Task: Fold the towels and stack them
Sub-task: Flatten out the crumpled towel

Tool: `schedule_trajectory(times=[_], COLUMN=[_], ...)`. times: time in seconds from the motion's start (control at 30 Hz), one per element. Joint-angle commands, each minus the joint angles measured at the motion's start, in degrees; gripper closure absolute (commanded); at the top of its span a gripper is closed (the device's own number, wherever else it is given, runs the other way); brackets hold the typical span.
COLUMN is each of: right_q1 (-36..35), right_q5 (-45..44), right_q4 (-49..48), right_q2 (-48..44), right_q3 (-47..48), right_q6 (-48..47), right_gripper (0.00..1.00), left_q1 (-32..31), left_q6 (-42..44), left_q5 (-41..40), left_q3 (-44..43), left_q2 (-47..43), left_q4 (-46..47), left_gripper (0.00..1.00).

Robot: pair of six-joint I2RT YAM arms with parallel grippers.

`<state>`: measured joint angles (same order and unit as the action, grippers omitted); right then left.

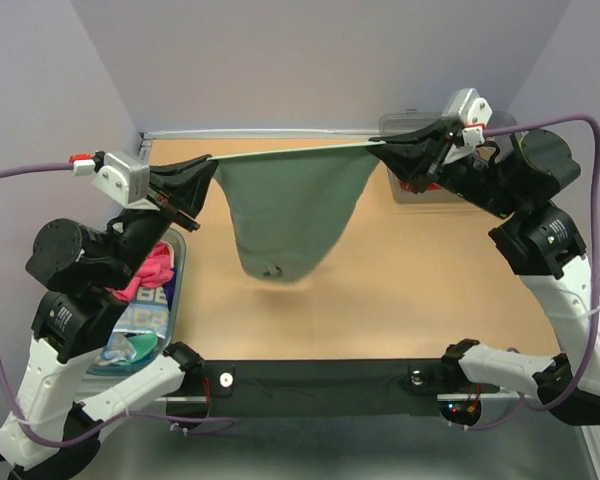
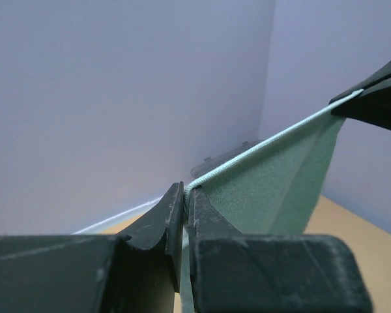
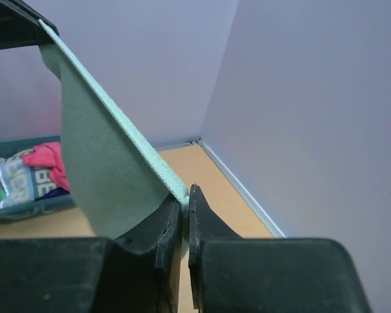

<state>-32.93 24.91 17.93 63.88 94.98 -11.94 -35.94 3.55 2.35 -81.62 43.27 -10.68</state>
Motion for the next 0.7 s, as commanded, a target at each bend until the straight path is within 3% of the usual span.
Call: schedule_trajectory(times=[0.0,0.2,0.27,0.4,0.67], right_q1=[2.34,2.25,2.34,2.87,10.16], right_q5=[-7.24,-16.1,-23.01,-32.61,-26.58], right_q4=[1.75,1.75,1.67,0.79,-8.25], right_q2=[-1.74,5.54,9.05,22.29,43.05], right_q3=[0.82,2.23,2.32,2.31,6.08], right_q6=[0.87,1.75,1.4,-2.98,-3.52], right_gripper=[0.99,0.99,0.99,0.99,0.99], left_q1=[1.49,1.49,1.58,4.38,12.9], left_q6=[2.16,1.02,0.84,-1.34,-4.94], left_q5=[-6.04,-21.58,-27.1,-30.56,-31.09], left_q3=[-1.26,2.25,3.4,6.64,0.44], left_q2=[-0.38,7.96,14.45,30.07,55.04], left_q4=[0.05,3.02,3.56,9.25,16.21], left_gripper=[1.0,1.0,1.0,1.0,1.0])
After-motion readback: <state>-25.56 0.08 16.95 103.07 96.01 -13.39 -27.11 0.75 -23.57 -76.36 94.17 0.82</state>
